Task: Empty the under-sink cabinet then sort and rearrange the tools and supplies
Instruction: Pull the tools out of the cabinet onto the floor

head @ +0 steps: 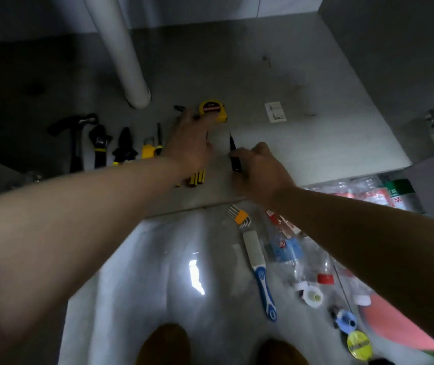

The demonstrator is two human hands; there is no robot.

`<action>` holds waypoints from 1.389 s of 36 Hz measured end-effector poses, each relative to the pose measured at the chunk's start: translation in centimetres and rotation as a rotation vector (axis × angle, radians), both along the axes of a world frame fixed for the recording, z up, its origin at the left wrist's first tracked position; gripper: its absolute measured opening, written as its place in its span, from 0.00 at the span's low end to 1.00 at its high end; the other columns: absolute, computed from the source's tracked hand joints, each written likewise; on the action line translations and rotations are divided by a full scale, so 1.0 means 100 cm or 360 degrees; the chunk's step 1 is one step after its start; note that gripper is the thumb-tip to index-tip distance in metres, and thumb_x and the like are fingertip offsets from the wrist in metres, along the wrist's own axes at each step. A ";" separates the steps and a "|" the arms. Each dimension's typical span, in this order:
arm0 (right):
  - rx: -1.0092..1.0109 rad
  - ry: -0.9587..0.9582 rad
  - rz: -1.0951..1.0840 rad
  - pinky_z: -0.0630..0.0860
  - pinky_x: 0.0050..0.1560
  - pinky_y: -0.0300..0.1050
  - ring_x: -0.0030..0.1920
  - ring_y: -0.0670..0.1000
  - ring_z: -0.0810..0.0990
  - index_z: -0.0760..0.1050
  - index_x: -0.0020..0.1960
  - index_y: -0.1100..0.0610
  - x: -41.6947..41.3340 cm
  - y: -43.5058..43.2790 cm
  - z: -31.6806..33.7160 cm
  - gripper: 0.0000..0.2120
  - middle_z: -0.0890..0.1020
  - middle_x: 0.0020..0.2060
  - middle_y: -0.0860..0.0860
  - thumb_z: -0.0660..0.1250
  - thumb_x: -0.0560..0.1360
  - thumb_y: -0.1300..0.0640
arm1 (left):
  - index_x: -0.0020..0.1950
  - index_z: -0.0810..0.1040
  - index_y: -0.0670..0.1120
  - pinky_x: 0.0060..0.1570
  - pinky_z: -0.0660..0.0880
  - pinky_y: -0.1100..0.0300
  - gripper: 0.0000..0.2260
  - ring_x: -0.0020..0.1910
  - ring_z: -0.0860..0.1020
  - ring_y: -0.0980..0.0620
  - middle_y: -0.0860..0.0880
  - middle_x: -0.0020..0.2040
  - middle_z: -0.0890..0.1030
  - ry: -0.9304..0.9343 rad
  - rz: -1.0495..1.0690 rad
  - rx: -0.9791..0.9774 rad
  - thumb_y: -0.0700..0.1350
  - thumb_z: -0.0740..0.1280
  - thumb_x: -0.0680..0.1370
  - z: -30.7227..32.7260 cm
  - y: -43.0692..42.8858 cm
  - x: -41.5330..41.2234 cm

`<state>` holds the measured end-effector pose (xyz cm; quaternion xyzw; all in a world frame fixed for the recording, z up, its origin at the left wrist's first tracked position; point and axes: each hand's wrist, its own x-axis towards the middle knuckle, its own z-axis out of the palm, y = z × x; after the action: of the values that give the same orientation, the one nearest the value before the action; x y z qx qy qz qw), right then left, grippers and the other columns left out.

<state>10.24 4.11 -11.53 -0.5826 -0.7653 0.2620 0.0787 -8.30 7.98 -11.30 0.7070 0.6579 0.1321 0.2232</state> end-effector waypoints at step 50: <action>-0.1479 0.0838 -0.0321 0.77 0.33 0.39 0.37 0.48 0.83 0.76 0.56 0.52 0.007 -0.112 -0.047 0.05 0.83 0.43 0.53 0.66 0.80 0.56 | 0.70 0.66 0.62 0.54 0.77 0.64 0.33 0.55 0.76 0.60 0.60 0.61 0.69 -0.0416 -0.0274 -0.0420 0.72 0.64 0.67 -0.068 -0.198 0.002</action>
<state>10.90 -7.06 -16.25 -0.5414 -0.4635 0.7010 0.0265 -8.10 -11.82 -18.13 0.7021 0.5721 0.1158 0.4078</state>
